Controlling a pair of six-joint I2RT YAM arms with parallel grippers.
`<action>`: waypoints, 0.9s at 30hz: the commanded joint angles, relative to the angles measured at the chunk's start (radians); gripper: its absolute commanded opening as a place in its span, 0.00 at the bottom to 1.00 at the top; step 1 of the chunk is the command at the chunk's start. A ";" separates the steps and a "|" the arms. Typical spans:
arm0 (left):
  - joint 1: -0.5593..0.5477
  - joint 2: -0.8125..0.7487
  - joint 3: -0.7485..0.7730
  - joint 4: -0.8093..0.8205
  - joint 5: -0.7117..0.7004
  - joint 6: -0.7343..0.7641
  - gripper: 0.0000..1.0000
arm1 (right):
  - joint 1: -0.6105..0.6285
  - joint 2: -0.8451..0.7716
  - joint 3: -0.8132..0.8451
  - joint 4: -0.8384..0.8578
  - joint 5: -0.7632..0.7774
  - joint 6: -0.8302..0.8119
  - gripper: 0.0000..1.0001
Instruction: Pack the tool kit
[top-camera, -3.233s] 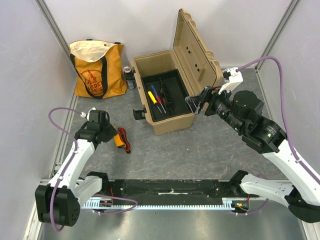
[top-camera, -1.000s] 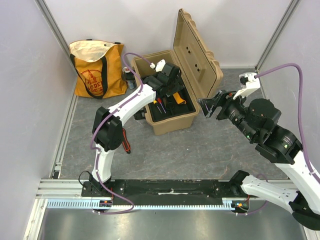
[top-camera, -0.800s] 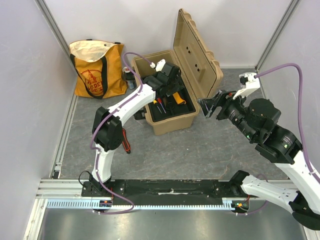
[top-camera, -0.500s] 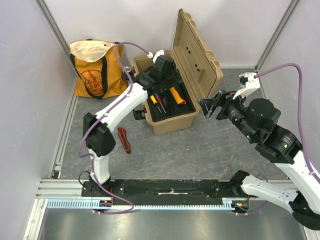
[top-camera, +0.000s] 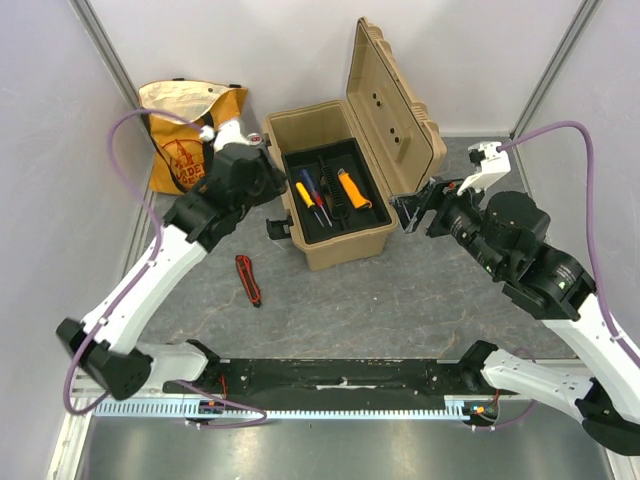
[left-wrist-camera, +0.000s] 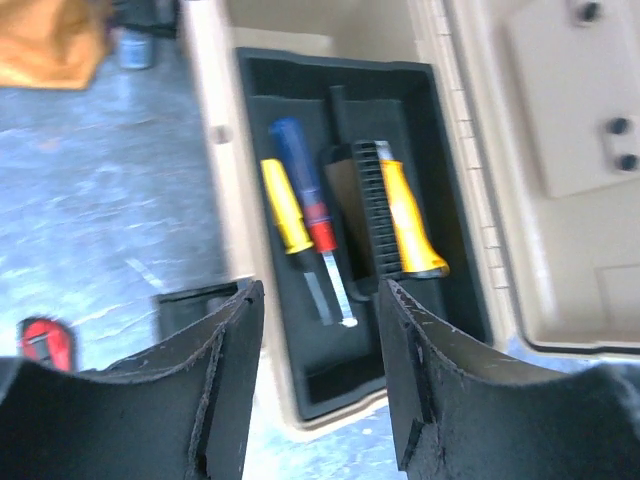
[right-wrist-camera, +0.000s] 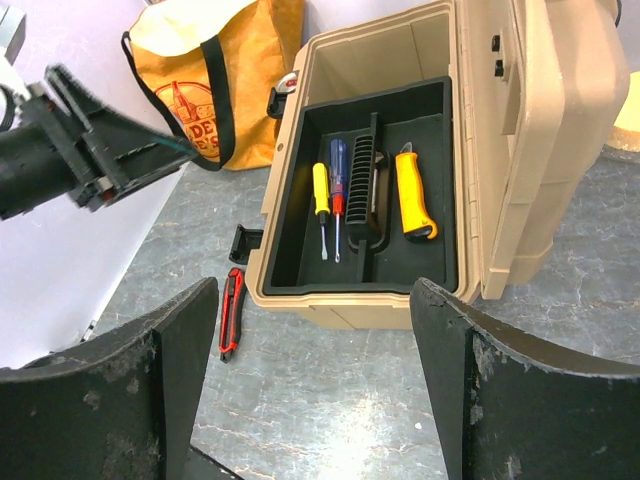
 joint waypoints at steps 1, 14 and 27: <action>0.088 -0.139 -0.175 -0.064 -0.086 0.012 0.56 | 0.000 0.012 0.039 0.034 -0.003 -0.009 0.84; 0.305 -0.311 -0.683 -0.042 -0.001 -0.042 0.58 | 0.002 0.037 0.043 0.049 -0.023 -0.010 0.84; 0.313 0.053 -0.729 0.103 0.157 0.007 0.57 | 0.002 0.014 0.033 0.048 -0.019 -0.021 0.85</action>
